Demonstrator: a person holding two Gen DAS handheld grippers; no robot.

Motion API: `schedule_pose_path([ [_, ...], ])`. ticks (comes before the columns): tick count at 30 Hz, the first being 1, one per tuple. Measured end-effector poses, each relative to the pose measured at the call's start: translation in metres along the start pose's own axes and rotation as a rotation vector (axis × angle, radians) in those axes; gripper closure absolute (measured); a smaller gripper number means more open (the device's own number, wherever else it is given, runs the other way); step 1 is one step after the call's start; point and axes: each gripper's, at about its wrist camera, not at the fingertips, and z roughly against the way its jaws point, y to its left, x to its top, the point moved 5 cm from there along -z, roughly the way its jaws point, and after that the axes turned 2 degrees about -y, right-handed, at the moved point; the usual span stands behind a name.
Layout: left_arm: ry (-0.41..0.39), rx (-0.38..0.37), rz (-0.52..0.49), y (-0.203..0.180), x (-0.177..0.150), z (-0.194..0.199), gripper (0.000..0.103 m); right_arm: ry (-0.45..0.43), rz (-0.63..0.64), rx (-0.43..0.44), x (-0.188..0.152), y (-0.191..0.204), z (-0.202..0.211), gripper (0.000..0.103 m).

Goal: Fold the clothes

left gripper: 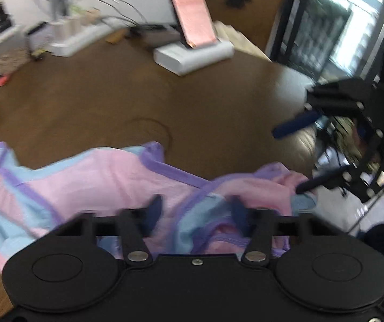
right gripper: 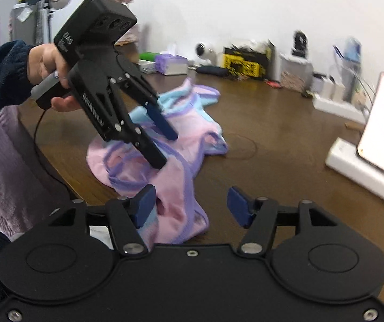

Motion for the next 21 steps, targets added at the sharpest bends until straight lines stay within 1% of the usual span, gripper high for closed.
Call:
schedule_pose_path([
  [1,0.005,-0.004,-0.010,-0.002,-0.002,-0.002,0.098,0.002,-0.009,-0.002,-0.002,-0.001,0.000,0.037],
  [3,-0.011,0.028,-0.027,-0.005,-0.004,0.001,0.101,0.002,-0.026,0.004,-0.005,-0.001,-0.001,0.037],
  [4,-0.047,0.089,-0.040,-0.007,-0.003,0.007,0.101,0.000,-0.035,0.011,-0.006,-0.001,-0.002,0.037],
  [6,-0.162,0.321,-0.125,-0.017,-0.003,0.031,0.101,-0.014,-0.049,0.027,-0.004,-0.001,-0.007,0.037],
  [8,-0.246,0.532,-0.193,-0.027,-0.006,0.051,0.101,-0.029,-0.068,0.045,0.000,-0.002,-0.014,0.037],
  [9,-0.280,0.580,-0.192,-0.031,-0.009,0.060,0.101,-0.037,-0.087,0.055,0.003,-0.004,-0.020,0.037],
  [12,-0.361,0.666,-0.159,-0.042,-0.023,0.080,0.101,-0.058,-0.146,0.078,0.016,-0.009,-0.037,0.037],
  [15,-0.396,0.732,-0.130,-0.053,-0.037,0.089,0.101,-0.096,-0.160,0.116,0.029,-0.008,-0.044,0.037],
  [16,-0.422,0.755,-0.105,-0.059,-0.044,0.094,0.101,-0.112,-0.156,0.144,0.032,-0.004,-0.043,0.037],
  [17,-0.464,0.773,-0.095,-0.069,-0.055,0.101,0.101,-0.125,-0.147,0.180,0.034,-0.001,-0.042,0.037],
  [18,-0.510,0.788,-0.092,-0.080,-0.065,0.107,0.101,-0.133,-0.129,0.226,0.034,0.005,-0.041,0.037],
  [19,-0.537,0.817,-0.098,-0.091,-0.078,0.111,0.101,-0.141,-0.111,0.273,0.034,0.011,-0.039,0.037],
  [21,-0.521,0.928,-0.124,-0.107,-0.110,0.105,0.101,-0.136,-0.033,0.347,0.031,0.026,-0.038,0.037],
])
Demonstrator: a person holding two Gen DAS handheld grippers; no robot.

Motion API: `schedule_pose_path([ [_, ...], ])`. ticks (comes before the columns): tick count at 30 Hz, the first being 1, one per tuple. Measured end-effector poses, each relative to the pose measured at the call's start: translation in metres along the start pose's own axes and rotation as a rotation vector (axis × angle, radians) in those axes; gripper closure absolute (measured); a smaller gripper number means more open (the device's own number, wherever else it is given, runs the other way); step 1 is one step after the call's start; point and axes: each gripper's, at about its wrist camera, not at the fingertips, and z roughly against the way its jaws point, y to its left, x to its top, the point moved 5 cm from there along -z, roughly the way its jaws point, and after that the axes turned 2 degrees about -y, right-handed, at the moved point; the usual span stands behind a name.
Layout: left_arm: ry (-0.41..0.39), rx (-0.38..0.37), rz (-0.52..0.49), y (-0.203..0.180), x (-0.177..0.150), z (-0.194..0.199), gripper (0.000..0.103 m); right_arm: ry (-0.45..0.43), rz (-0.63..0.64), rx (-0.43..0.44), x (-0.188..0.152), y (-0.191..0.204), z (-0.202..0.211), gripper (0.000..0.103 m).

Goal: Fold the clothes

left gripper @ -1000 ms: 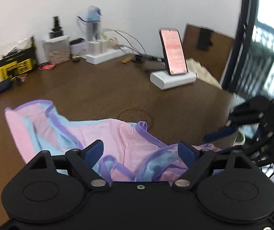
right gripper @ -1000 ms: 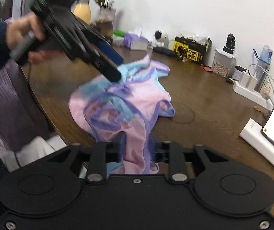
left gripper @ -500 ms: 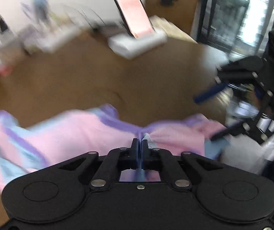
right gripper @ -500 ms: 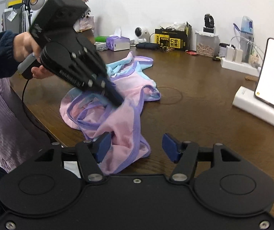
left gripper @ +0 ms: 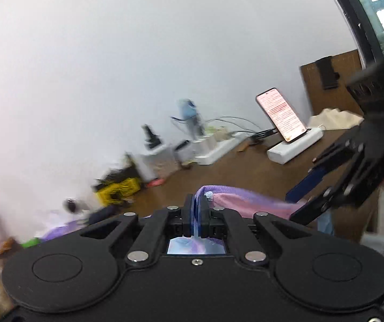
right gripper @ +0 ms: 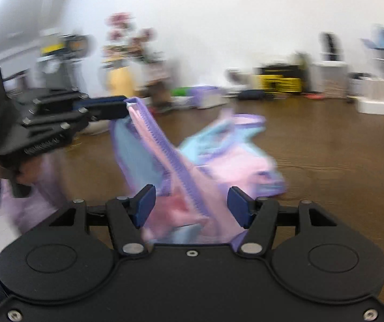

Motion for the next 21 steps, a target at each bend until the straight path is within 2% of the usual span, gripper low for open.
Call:
schedule_pose_path([
  [1,0.022,0.029,-0.019,-0.005,-0.014,0.008,0.101,0.016,0.047,0.021,-0.003,0.008,-0.002,0.037],
  [3,0.073,0.039,-0.021,-0.009,-0.031,0.013,0.101,0.054,0.116,0.055,-0.007,0.019,-0.009,0.037],
  [5,0.102,0.042,0.018,-0.008,-0.044,0.017,0.101,0.086,0.147,0.076,-0.009,0.025,-0.014,0.041],
  [7,0.112,0.048,0.051,-0.005,-0.052,0.019,0.101,0.132,0.189,0.084,-0.012,0.033,-0.025,0.066],
  [9,0.091,0.055,0.054,-0.004,-0.052,0.020,0.101,0.183,0.231,0.060,-0.016,0.039,-0.035,0.071],
  [10,0.082,0.051,0.059,-0.003,-0.052,0.020,0.101,0.210,0.257,0.042,-0.018,0.042,-0.041,0.081],
  [11,0.080,0.048,0.061,-0.002,-0.051,0.022,0.101,0.219,0.283,0.019,-0.020,0.044,-0.043,0.088],
  [12,0.078,0.046,0.062,0.000,-0.050,0.023,0.101,0.219,0.311,-0.012,-0.021,0.047,-0.044,0.089],
  [14,0.120,-0.006,0.044,-0.006,-0.054,0.022,0.100,0.199,0.419,-0.091,-0.021,0.058,-0.042,0.090],
  [16,0.156,-0.035,0.028,-0.011,-0.061,0.023,0.099,0.132,0.572,-0.186,-0.021,0.076,-0.033,0.090],
  [20,0.145,-0.117,0.057,-0.018,-0.058,0.037,0.097,0.047,0.824,-0.353,-0.022,0.101,-0.022,0.090],
  [21,0.132,-0.132,0.071,-0.019,-0.055,0.039,0.093,0.037,0.870,-0.376,-0.023,0.105,-0.021,0.090],
])
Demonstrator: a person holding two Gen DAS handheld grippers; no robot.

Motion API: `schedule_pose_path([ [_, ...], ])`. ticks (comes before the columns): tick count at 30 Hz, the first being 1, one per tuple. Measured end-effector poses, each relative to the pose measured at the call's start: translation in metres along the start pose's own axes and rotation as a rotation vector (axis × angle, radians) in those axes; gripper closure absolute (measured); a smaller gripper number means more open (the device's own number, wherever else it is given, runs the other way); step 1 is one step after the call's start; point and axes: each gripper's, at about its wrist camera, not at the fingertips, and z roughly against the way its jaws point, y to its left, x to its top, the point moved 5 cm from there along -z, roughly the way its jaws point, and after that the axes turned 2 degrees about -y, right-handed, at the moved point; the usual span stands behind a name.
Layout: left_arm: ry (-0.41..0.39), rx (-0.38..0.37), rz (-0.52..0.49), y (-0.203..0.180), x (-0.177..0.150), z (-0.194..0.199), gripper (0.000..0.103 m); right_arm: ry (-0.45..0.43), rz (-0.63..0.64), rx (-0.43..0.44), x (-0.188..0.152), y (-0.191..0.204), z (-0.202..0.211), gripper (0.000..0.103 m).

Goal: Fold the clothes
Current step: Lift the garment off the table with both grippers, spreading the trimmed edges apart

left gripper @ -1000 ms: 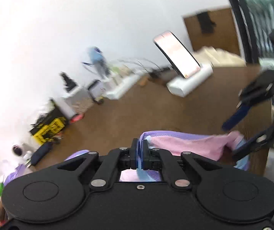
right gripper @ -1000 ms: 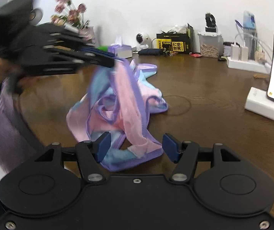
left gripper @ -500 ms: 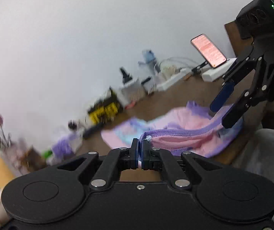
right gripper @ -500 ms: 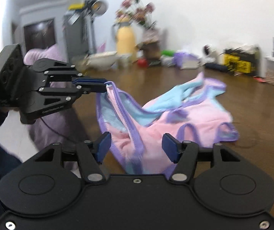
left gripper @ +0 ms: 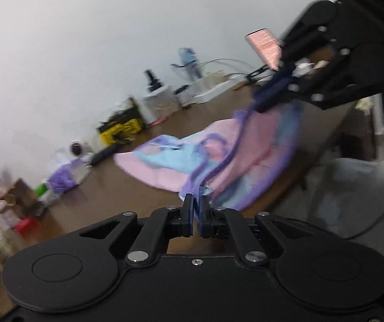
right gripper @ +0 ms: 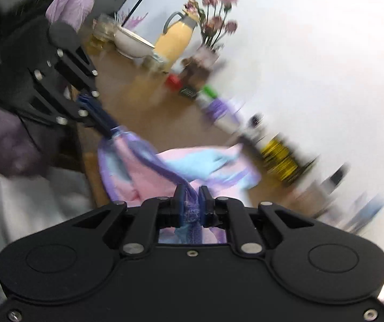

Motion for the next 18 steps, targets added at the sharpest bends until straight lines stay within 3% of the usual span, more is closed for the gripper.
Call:
schedule_pose_path([
  [2,-0.037,-0.032,0.020,-0.002,0.008,0.004,0.073,-0.021,0.048,-0.034,0.006,0.002,0.004,0.090],
  [4,-0.083,-0.070,0.027,-0.005,0.016,0.010,0.039,-0.039,0.072,-0.052,0.010,0.003,0.007,0.090],
  [7,-0.116,-0.118,0.005,-0.010,0.023,0.015,0.036,-0.046,0.111,-0.088,0.013,0.003,0.009,0.090],
  [10,-0.101,-0.132,-0.125,-0.014,0.022,0.009,0.036,-0.074,0.125,-0.106,0.019,0.004,0.017,0.090],
  [12,-0.062,-0.206,-0.208,-0.007,0.021,-0.002,0.036,-0.089,0.139,-0.100,0.021,0.007,0.022,0.090],
  [15,-0.008,-0.335,-0.221,0.004,0.024,-0.017,0.036,-0.089,0.170,-0.098,0.021,0.013,0.028,0.090],
  [17,0.030,-0.427,-0.237,0.013,0.028,-0.024,0.040,-0.086,0.171,-0.094,0.020,0.016,0.030,0.090],
  [18,0.053,-0.472,-0.238,0.019,0.031,-0.027,0.049,-0.083,0.172,-0.095,0.019,0.017,0.031,0.090],
])
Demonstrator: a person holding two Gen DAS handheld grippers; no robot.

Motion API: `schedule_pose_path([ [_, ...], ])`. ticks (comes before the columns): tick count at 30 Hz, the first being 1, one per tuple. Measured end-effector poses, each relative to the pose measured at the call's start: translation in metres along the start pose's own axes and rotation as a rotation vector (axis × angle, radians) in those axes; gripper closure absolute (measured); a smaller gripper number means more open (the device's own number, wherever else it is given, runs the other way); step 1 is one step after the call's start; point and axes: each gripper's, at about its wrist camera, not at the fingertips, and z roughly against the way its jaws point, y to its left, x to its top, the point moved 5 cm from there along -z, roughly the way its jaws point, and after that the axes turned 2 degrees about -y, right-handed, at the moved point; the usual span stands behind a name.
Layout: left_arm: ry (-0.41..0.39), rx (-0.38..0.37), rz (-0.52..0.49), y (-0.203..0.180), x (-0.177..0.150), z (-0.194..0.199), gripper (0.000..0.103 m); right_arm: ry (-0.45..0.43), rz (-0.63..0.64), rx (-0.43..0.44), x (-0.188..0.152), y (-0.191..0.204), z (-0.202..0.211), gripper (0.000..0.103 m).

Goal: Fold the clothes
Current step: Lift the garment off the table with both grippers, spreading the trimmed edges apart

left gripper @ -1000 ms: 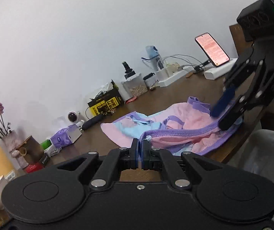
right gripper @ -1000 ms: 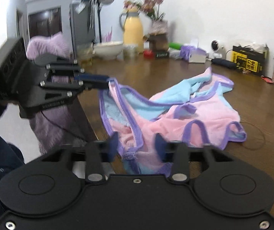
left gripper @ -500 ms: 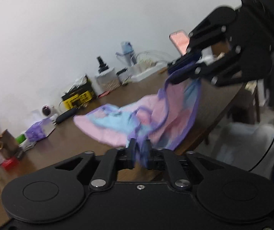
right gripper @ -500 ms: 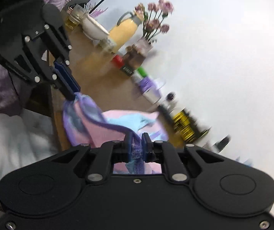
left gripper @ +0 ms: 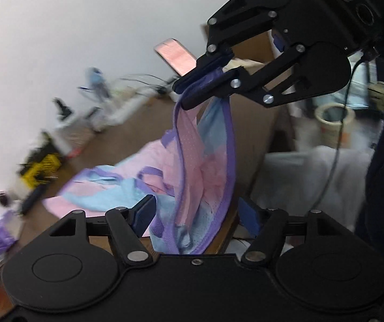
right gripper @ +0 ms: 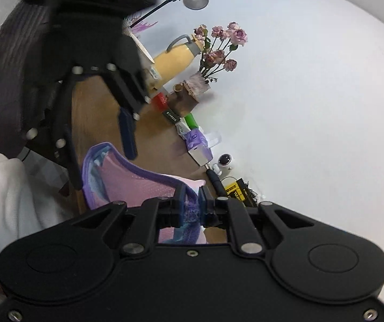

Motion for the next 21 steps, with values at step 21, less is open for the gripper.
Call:
schedule_pose_path([
  [21,-0.079,0.730,-0.131,0.037,0.029,0.009,0.094,0.080,-0.269,0.083,-0.032,0.016,0.000,0.066],
])
